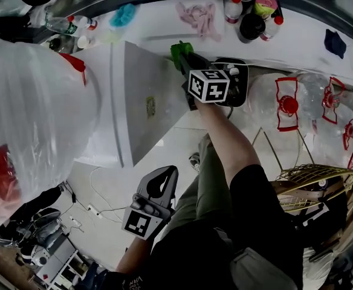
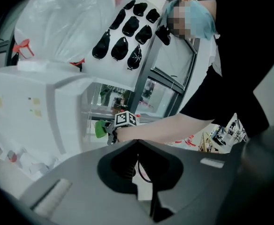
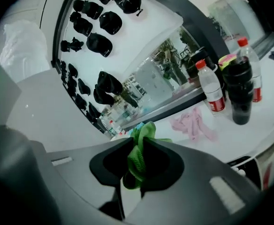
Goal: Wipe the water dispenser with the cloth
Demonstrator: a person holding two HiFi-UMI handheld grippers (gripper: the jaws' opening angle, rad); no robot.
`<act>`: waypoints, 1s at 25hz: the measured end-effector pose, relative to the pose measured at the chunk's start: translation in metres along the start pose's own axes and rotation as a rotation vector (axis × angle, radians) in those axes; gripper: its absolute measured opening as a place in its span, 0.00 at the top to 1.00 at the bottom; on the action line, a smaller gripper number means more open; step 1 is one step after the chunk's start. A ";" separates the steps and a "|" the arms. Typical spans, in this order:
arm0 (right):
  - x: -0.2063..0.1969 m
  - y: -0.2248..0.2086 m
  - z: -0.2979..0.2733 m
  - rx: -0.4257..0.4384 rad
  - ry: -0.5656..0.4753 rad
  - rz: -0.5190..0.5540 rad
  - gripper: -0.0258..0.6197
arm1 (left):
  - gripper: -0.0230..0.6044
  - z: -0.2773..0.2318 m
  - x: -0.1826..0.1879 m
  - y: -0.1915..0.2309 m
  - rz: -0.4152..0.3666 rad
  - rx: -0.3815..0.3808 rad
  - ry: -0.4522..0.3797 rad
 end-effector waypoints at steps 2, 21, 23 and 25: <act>-0.001 0.002 0.027 0.009 -0.025 -0.031 0.86 | 0.96 0.006 0.003 -0.004 -0.008 -0.002 -0.010; -0.024 0.102 0.345 0.091 -0.252 0.113 0.86 | 0.96 0.126 0.019 -0.071 -0.173 0.006 -0.261; -0.024 0.115 0.373 0.101 -0.266 0.133 0.86 | 0.96 0.140 0.016 -0.078 -0.178 0.006 -0.278; -0.024 0.130 0.399 0.118 -0.276 0.153 0.86 | 0.96 0.154 0.014 -0.083 -0.184 0.011 -0.286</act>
Point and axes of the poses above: the fingertips, and each gripper's own axes: z backward along the fingers, y to its left, x out of its top, the point moved 1 cm from there along z, backward along the fingers, and after that the axes turned 12 degrees about -x, right-handed, at the moved point
